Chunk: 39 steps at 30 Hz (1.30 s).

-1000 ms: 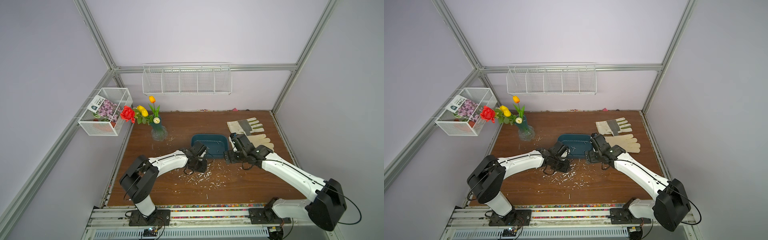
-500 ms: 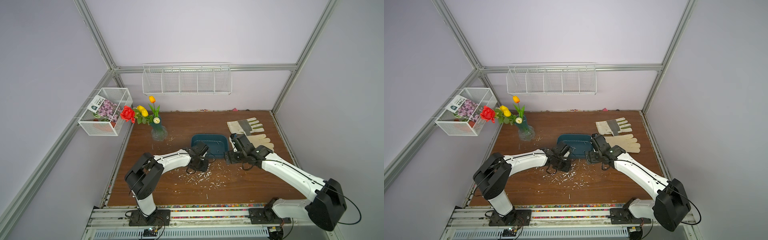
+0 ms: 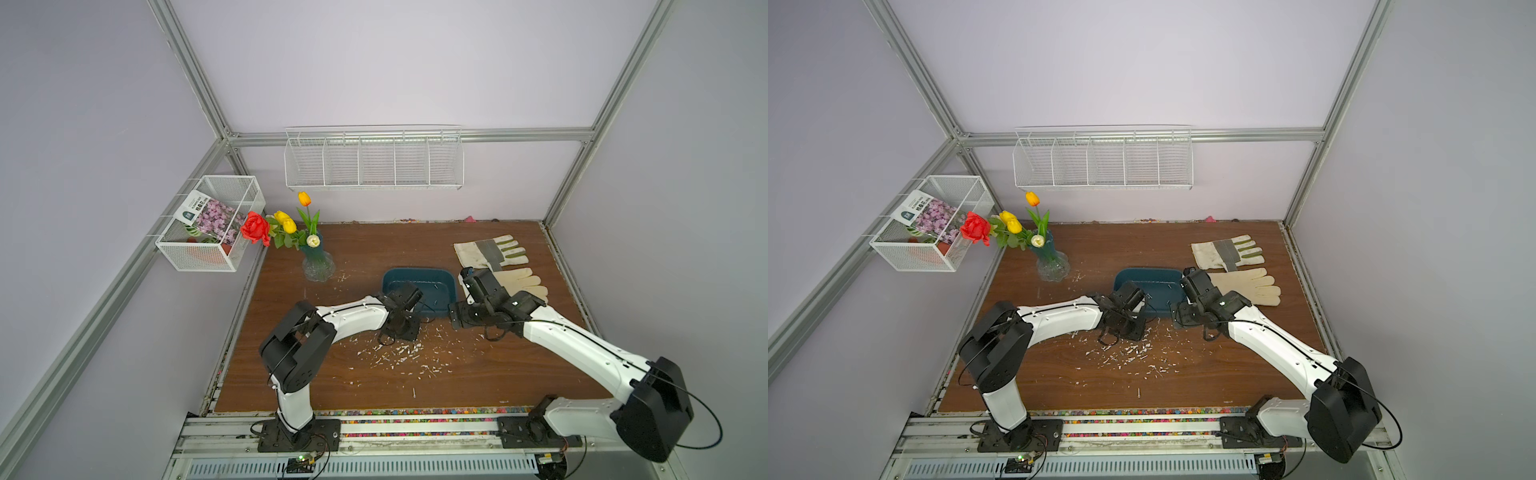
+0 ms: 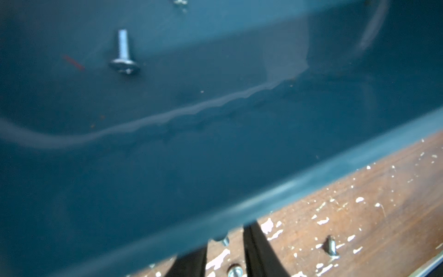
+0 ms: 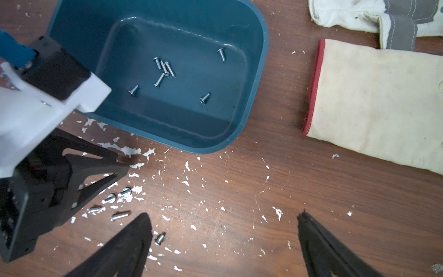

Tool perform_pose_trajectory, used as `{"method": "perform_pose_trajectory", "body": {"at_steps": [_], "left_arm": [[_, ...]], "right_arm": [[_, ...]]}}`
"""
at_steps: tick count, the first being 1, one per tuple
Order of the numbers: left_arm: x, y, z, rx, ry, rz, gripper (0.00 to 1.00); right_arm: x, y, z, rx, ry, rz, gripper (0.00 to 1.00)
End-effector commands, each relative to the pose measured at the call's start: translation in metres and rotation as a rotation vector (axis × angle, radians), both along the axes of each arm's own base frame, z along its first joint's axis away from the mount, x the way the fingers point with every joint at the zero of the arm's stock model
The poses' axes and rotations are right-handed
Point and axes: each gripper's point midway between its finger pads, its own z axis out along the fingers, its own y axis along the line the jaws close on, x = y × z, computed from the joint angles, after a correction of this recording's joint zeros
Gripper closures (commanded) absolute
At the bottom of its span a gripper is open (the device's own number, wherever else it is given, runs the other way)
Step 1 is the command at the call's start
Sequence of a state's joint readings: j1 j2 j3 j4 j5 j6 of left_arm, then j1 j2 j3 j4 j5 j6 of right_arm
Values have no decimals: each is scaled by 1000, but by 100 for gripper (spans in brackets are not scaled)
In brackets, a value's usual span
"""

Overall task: Put the screws on the desktop into the storage box
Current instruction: Pick up the screw from the center of the board.

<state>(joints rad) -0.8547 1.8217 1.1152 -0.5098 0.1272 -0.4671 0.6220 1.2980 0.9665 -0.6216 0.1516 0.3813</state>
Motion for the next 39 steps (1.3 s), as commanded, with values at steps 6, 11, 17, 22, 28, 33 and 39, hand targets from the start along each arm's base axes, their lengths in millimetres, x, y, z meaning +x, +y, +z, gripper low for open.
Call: {"method": "perform_pose_trajectory", "body": {"at_steps": [6, 11, 17, 22, 28, 33, 39], "left_arm": [[-4, 6, -10, 67, 13, 2, 71], [-5, 8, -11, 76, 16, 2, 71], [-8, 9, -9, 88, 22, 2, 73], [-9, 11, -10, 98, 20, 3, 73], [-11, 9, -13, 112, 29, -2, 75], [-9, 14, -12, 168, 11, 5, 75], [-9, 15, -15, 200, 13, 4, 75]], "right_arm": [[-4, -3, -3, 9, 6, -7, 2], [-4, -3, -4, 8, 8, -7, 3], [-4, -4, -3, 4, 6, -6, 3], [-4, -3, -4, 5, 8, -5, 3], [-4, -5, -4, 2, 8, -8, 3], [-4, -8, -4, -15, 3, -14, 3], [-3, -10, -1, -10, -6, -21, 3]]}}
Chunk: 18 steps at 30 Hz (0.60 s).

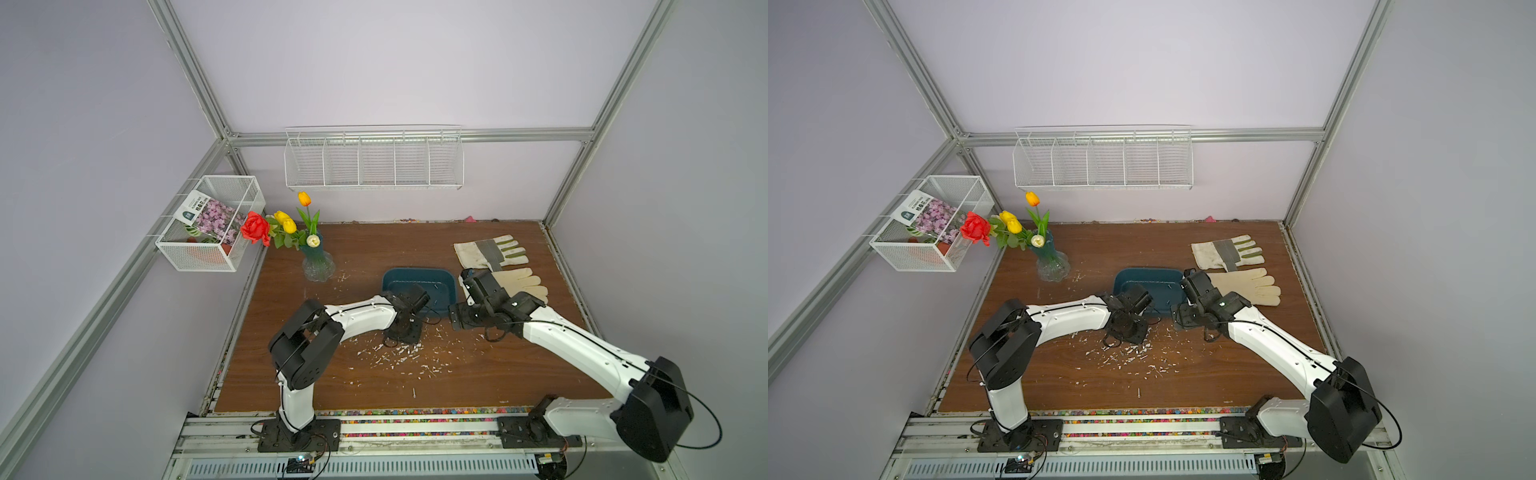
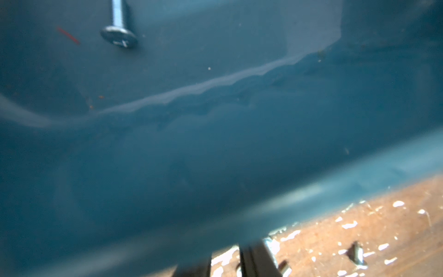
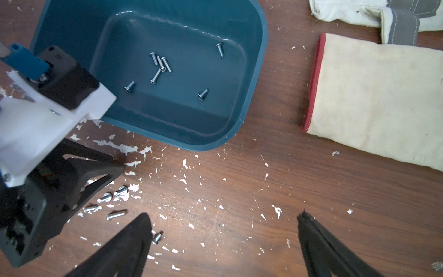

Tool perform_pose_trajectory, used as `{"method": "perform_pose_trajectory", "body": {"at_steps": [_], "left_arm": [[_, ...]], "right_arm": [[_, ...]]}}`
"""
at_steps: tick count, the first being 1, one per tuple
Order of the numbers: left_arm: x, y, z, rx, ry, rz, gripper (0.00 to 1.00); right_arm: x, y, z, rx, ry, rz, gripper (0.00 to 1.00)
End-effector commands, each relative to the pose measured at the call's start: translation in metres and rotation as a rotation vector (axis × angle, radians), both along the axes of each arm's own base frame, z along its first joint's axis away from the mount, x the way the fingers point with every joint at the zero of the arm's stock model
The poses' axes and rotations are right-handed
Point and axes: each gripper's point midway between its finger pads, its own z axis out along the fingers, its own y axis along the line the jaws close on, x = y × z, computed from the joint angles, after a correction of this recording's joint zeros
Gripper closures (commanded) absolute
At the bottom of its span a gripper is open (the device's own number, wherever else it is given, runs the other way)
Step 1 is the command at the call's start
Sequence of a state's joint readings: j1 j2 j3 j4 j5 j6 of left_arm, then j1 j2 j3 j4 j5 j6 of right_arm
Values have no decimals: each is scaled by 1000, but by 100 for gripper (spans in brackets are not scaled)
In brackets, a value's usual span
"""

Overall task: Put the screws on the desktop into the storage box
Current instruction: Pick up the screw from the center of the board.

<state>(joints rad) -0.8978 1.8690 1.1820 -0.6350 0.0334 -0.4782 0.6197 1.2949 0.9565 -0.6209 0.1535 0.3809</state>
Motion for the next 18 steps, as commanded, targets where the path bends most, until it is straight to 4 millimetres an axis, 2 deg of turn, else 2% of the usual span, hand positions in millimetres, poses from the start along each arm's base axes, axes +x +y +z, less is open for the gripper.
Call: {"method": "perform_pose_trajectory", "body": {"at_steps": [1, 11, 18], "left_arm": [[-1, 7, -8, 71, 9, 8, 75], [0, 7, -12, 119, 6, 3, 81], [0, 7, -6, 114, -1, 5, 86]], "right_arm": [[-2, -8, 1, -7, -8, -18, 3], [0, -11, 3, 0, -12, -30, 3], [1, -12, 2, 3, -10, -31, 2]]}}
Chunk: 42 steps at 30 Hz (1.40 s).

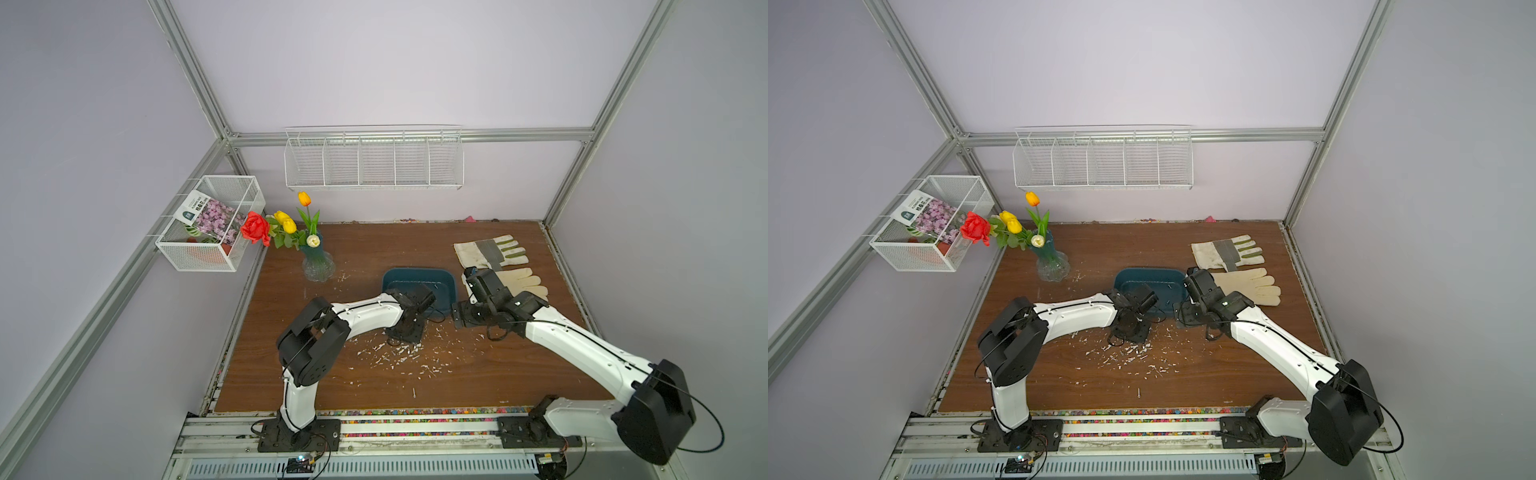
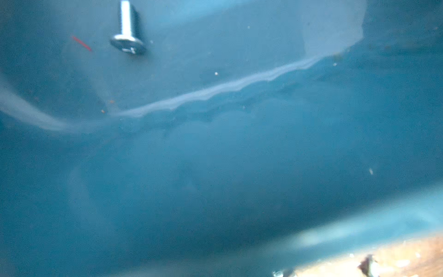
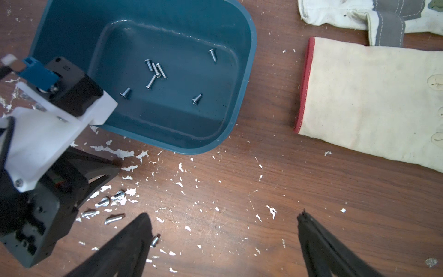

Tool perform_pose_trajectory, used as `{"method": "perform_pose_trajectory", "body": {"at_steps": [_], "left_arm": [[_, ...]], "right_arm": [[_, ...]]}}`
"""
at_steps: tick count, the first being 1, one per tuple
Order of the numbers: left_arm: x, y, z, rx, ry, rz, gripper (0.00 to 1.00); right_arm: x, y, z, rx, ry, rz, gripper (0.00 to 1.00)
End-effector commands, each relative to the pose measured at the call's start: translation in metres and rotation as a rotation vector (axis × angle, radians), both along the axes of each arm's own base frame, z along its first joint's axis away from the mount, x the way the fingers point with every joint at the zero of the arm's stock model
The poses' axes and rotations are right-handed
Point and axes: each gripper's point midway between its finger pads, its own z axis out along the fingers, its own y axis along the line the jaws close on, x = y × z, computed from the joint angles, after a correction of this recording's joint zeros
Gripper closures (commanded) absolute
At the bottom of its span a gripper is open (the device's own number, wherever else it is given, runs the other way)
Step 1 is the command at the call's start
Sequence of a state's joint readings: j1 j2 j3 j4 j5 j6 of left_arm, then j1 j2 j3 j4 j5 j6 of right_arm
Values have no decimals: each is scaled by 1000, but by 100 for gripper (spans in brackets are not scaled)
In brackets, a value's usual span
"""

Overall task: Put the screws on the desktop into the storage box
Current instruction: Pick up the screw from the center of the board, then place the screw in the storage box.

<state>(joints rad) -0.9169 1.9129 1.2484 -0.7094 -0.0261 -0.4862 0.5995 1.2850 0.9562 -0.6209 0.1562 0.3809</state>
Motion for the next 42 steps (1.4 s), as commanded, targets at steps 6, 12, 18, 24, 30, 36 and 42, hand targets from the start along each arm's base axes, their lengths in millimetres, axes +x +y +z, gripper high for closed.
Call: {"method": "perform_pose_trajectory", "body": {"at_steps": [6, 12, 18, 24, 30, 36, 42], "left_arm": [[-2, 3, 10, 8, -3, 5, 86], [0, 2, 28, -12, -23, 10, 86], [10, 3, 53, -19, -62, 10, 86], [41, 12, 86, -37, -126, 33, 86], [86, 10, 127, -103, -217, 69, 86], [121, -4, 133, -104, -238, 49, 86], [143, -14, 120, -119, -235, 53, 79]], "right_arm": [[-3, -6, -1, -3, 1, -11, 3], [-2, -7, -1, -1, -2, -13, 3], [-3, -9, 1, -3, -7, -19, 2], [-2, -15, 7, 2, -23, -39, 3], [-3, -14, 9, 8, -25, -37, 3], [-3, -14, 9, 14, -25, -38, 3], [-3, -14, 8, 11, -21, -34, 3]]}}
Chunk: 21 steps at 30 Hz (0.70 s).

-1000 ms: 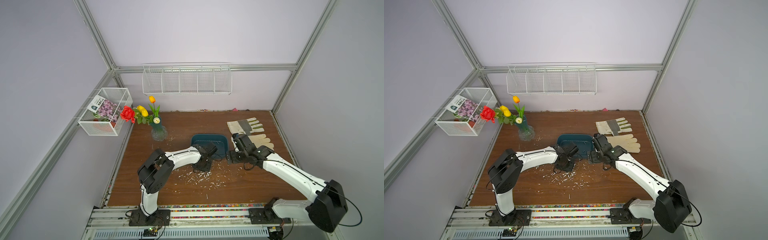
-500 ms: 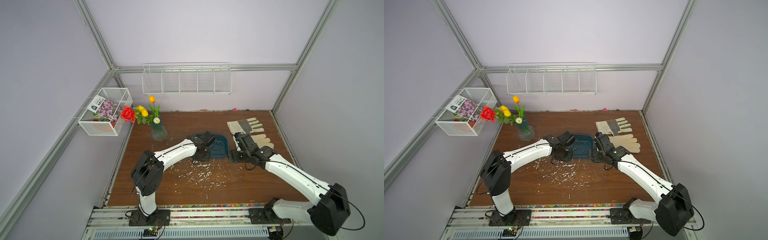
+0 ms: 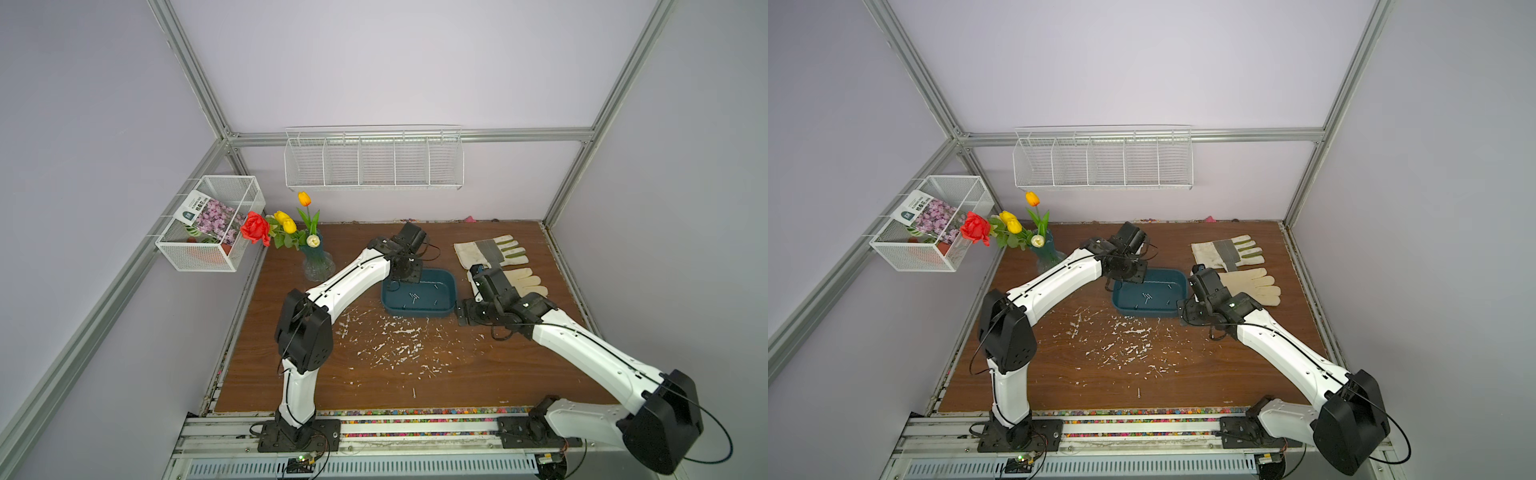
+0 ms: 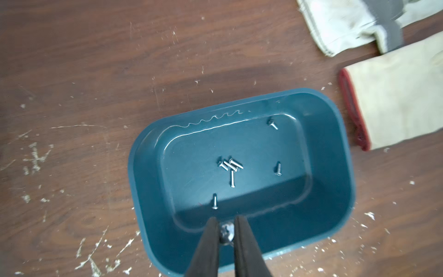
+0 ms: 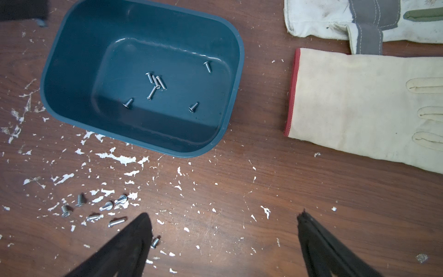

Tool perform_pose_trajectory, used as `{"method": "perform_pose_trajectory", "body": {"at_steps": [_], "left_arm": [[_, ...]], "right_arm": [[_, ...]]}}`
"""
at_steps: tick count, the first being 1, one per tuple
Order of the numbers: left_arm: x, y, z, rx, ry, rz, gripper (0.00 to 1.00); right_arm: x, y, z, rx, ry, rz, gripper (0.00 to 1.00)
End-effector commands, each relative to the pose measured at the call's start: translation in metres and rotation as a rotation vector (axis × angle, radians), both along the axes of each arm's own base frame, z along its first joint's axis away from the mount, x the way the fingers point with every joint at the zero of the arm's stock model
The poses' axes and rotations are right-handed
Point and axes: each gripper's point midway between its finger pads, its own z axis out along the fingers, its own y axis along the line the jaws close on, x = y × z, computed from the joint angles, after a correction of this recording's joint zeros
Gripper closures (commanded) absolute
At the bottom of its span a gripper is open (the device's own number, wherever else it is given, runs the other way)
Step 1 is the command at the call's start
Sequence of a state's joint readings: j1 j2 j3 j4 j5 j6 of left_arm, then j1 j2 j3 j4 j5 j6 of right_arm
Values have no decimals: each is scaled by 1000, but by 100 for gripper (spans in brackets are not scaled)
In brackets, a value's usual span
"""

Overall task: Put the screws on the desktop into the storage box
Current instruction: Place the screw in the storage box.

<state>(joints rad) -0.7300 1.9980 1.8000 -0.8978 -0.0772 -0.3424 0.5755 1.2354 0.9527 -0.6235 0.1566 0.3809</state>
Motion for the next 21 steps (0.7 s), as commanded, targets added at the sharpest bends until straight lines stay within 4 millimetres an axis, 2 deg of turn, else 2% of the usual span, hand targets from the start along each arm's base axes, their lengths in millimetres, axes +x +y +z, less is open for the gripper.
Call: {"method": "perform_pose_trajectory", "body": {"at_steps": [1, 4, 10, 15, 18, 21], "left_arm": [[7, 0, -9, 4, 17, -12, 75], [9, -3, -10, -9, 19, -13, 59], [5, 3, 1, -18, 0, -11, 55], [-8, 13, 14, -30, -2, -10, 53], [-23, 23, 16, -38, 12, -13, 39], [-39, 34, 17, -52, 19, -5, 20]], "right_arm": [[-4, -5, -6, -12, 16, -10, 3], [-4, -6, -7, -13, 20, -12, 3], [-5, -4, -8, -10, 26, -7, 3], [-8, 5, -13, 11, 58, 42, 3], [-10, 11, -16, 21, 85, 68, 3], [-11, 17, -16, 44, 89, 90, 3]]}}
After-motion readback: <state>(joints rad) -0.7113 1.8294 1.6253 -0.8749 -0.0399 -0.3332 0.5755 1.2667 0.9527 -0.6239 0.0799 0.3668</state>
